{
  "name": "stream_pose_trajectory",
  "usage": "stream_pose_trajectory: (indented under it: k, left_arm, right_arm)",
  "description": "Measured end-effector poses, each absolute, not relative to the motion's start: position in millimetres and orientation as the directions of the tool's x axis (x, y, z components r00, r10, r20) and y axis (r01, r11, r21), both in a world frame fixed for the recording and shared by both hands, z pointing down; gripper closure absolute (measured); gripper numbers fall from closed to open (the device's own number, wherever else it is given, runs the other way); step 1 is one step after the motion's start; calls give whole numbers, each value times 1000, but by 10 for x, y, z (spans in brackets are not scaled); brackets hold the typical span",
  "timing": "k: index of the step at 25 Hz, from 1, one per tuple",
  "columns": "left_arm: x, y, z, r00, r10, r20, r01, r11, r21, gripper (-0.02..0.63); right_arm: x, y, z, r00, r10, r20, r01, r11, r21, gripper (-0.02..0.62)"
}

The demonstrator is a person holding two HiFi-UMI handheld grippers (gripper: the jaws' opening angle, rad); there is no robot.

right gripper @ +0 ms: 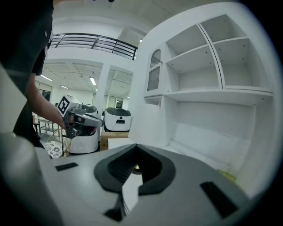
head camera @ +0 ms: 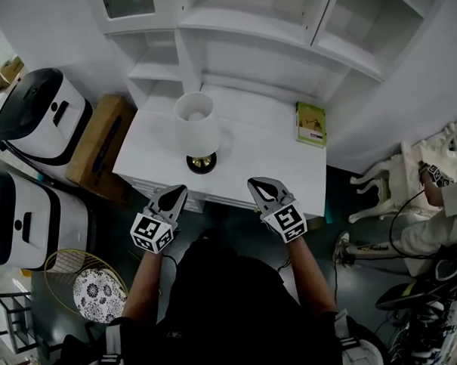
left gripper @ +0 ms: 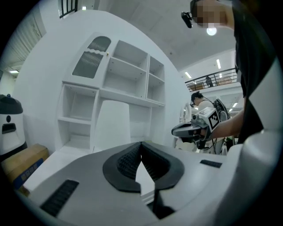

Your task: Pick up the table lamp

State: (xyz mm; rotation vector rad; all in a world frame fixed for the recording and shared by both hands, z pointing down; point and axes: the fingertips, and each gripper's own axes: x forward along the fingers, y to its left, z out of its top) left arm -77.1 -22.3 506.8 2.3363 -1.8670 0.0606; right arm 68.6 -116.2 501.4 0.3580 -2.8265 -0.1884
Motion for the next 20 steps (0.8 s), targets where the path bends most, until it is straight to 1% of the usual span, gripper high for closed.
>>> stream_pose_trajectory:
  k: [7, 15, 20]
  left_arm:
    - [-859, -522, 5353, 296, -944, 148, -952, -279, 124, 595]
    - [-1172, -788, 5760, 287, -941, 180, -954, -264, 142, 589]
    - [-1298, -977, 5973, 306, -927, 215, -948, -275, 162, 522]
  right_arm:
    - [731, -1320, 5006, -906, -304, 294, -268, 951, 154, 588]
    - [686, -1443, 5033, -882, -342, 323, -309, 939, 149, 588]
    - [666, -1463, 5098, -862, -362, 354, -332, 932, 144, 588]
